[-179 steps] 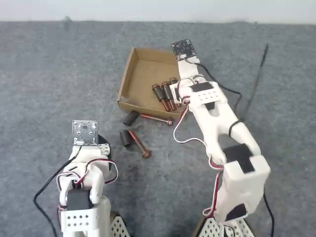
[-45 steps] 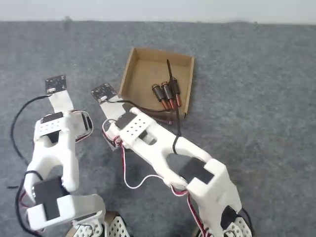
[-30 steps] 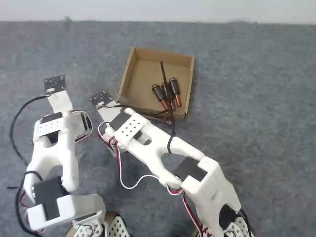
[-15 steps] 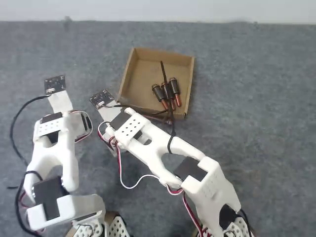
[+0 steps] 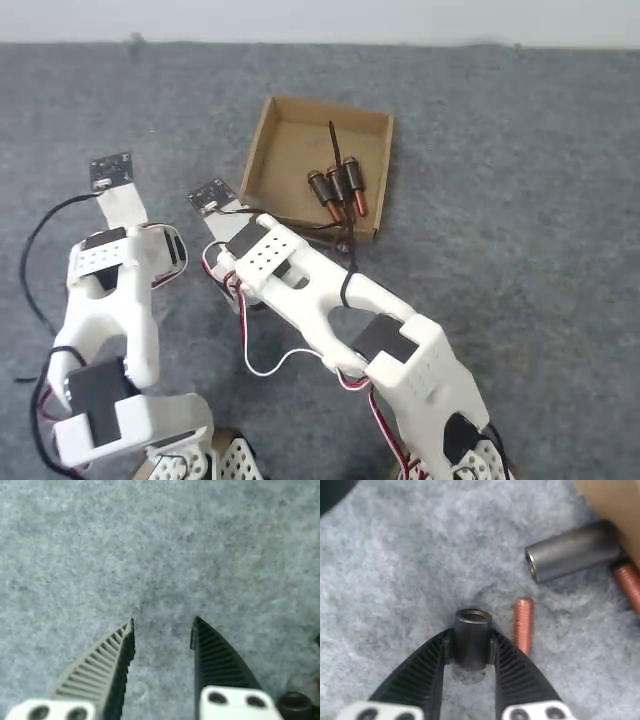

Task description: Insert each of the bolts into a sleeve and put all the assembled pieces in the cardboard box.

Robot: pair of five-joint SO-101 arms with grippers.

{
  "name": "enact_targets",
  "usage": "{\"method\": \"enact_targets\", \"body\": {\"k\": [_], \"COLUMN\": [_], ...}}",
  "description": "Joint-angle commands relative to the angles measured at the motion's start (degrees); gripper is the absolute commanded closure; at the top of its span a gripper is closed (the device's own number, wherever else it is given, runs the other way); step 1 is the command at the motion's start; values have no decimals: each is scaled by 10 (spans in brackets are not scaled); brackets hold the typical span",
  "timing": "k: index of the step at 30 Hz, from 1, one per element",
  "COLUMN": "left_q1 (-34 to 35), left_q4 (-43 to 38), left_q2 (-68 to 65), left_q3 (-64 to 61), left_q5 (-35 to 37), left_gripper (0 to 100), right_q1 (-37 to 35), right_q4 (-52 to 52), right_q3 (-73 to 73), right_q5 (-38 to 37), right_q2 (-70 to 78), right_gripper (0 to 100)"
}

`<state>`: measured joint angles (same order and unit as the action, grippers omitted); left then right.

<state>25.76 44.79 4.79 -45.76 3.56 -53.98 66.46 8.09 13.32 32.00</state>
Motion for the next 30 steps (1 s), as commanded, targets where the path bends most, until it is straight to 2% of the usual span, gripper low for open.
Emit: {"method": "enact_targets", "body": {"k": [1, 5, 11, 21, 30], "left_q1": [3, 3, 3, 2, 2], "left_q4": [4, -4, -4, -4, -2], "left_q2": [4, 4, 4, 5, 4], "left_q3": [25, 24, 24, 18, 18], "left_q5": [-9, -9, -10, -40, -40], "left_gripper": [826, 826, 826, 826, 826], "right_q1": [10, 29, 106, 176, 256], "right_q4": [50, 118, 182, 170, 91], "right_q3": [19, 18, 17, -53, -191], "right_q5": [-11, -11, -10, -10, -32], "right_q2": [-49, -107, -159, -233, -300], "right_gripper": [991, 991, 991, 991, 991]}}
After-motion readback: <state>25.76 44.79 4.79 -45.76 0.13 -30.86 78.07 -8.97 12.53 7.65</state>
